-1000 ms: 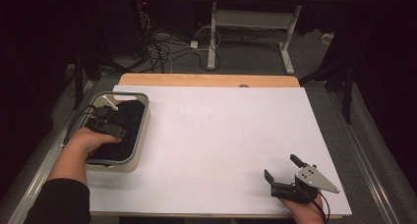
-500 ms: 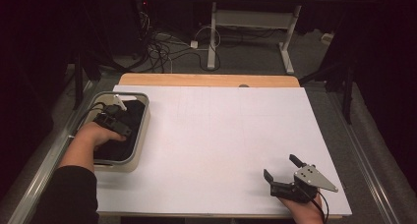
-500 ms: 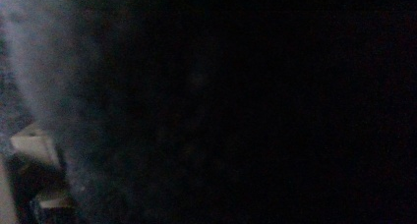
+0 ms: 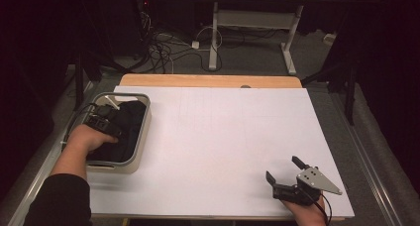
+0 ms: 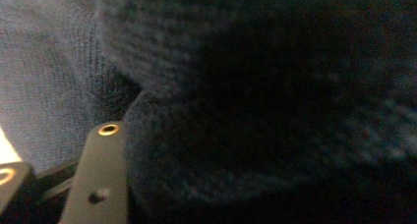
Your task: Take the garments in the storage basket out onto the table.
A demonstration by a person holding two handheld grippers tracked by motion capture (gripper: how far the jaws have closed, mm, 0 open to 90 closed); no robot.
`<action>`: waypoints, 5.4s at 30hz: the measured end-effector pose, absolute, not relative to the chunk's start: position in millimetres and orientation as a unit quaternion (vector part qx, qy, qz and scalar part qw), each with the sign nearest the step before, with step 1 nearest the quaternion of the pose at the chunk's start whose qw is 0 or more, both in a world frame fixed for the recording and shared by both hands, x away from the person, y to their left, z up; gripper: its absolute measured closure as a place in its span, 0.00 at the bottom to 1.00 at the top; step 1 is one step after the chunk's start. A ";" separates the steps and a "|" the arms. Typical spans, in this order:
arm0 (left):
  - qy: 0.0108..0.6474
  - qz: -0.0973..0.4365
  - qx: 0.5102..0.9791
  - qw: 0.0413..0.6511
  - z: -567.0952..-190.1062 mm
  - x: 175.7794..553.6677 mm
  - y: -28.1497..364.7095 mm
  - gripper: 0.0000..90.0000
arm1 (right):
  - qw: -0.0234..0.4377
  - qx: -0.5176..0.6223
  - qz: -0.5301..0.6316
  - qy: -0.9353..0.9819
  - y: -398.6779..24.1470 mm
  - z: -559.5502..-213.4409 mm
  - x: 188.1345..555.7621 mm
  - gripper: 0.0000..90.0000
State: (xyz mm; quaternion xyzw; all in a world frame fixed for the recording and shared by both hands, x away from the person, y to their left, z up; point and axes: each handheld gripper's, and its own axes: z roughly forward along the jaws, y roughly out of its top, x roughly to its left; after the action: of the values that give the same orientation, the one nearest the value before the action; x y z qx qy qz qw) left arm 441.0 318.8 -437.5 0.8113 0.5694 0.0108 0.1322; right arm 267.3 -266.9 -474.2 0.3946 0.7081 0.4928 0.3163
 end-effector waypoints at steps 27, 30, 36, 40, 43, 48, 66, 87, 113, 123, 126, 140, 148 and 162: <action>0.574 0.013 0.814 0.089 -410.4 438.8 311.9 0.53 | 0.315 0.384 0.497 0.711 -277.7 -473.7 259.3 0.00; 0.571 0.008 0.816 0.087 -408.9 441.1 313.2 0.53 | 0.315 0.385 0.496 0.712 -279.2 -474.5 257.4 0.00; 0.569 0.003 0.818 0.082 -407.1 441.9 312.2 0.52 | 0.318 0.383 0.497 0.711 -277.8 -471.4 255.9 0.00; 0.570 0.002 0.818 0.084 -407.8 441.9 312.8 0.52 | 0.323 0.382 0.496 0.709 -277.2 -469.2 256.1 0.00; 0.560 0.007 0.824 0.083 -407.5 441.6 312.4 0.53 | 0.328 0.382 0.499 0.705 -277.4 -467.6 257.0 0.00; 0.560 0.007 0.825 0.081 -404.6 442.3 313.7 0.53 | 0.326 0.381 0.497 0.708 -277.0 -468.4 257.7 0.00; 0.556 0.018 0.828 0.073 -357.7 439.0 312.2 0.55 | 0.327 0.376 0.508 0.703 -278.8 -463.3 260.2 0.00; 0.547 0.017 0.835 0.063 -310.7 432.3 304.1 0.56 | 0.329 0.375 0.514 0.697 -278.4 -459.0 259.0 0.00; 0.520 0.029 0.850 0.075 -273.1 426.1 273.0 0.57 | 0.332 0.373 0.517 0.695 -277.7 -457.2 256.3 0.00; 0.515 0.034 0.853 0.079 -253.8 422.5 256.2 0.57 | 0.332 0.372 0.519 0.694 -276.6 -456.6 254.7 0.00; 0.508 0.040 0.856 0.083 -247.4 420.7 247.0 0.57 | 0.332 0.370 0.520 0.694 -276.3 -456.4 254.3 0.00; 0.474 0.041 0.876 0.082 -243.1 418.3 204.0 0.57 | 0.334 0.370 0.522 0.692 -276.2 -454.3 253.1 0.00; 0.461 0.044 0.881 0.096 -236.3 418.2 187.2 0.57 | 0.333 0.370 0.522 0.693 -275.7 -454.7 253.5 0.00; 0.422 0.028 0.897 0.124 -248.8 423.6 142.1 0.57 | 0.335 0.370 0.522 0.692 -275.1 -454.2 253.4 0.00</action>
State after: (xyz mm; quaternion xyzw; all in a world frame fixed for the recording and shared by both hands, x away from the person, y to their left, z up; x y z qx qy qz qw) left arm 423.6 142.1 -248.8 0.8974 0.4224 0.0276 0.1243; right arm 253.4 -275.1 -454.2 0.3696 0.6918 0.5224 0.3345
